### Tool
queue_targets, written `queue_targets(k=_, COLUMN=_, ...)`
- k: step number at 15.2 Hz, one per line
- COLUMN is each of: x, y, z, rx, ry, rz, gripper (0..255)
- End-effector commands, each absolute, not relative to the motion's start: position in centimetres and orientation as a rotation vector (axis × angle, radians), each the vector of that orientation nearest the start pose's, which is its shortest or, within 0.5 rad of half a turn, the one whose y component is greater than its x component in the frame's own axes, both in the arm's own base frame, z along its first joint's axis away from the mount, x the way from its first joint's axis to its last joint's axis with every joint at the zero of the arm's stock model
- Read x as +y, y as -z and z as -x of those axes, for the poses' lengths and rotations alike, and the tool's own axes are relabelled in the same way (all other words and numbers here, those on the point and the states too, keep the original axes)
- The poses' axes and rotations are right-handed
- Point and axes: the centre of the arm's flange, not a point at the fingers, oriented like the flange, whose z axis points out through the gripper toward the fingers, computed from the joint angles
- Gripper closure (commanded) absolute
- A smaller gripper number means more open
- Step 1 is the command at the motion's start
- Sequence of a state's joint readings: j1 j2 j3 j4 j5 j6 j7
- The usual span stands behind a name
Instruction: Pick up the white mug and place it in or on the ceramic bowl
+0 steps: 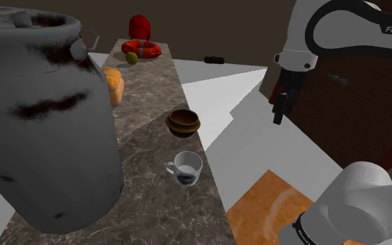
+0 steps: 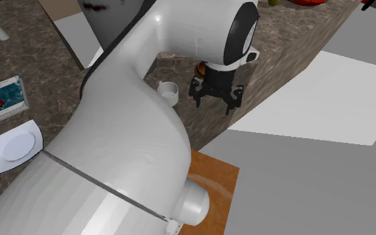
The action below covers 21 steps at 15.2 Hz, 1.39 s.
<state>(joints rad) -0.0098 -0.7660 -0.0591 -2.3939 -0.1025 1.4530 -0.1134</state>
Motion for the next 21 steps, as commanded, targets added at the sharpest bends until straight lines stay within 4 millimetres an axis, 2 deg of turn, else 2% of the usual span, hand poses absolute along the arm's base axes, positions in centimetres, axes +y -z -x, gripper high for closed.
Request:
queue_targets(k=1, x=-3.7, y=-55.7, z=-29.5, rx=-0.098, ry=-0.287, rz=3.174, gripper=0)
queue_targets(k=21, x=11.8, y=-40.6, z=-41.5, rx=-0.181, ry=-0.130, rz=3.093, gripper=0)
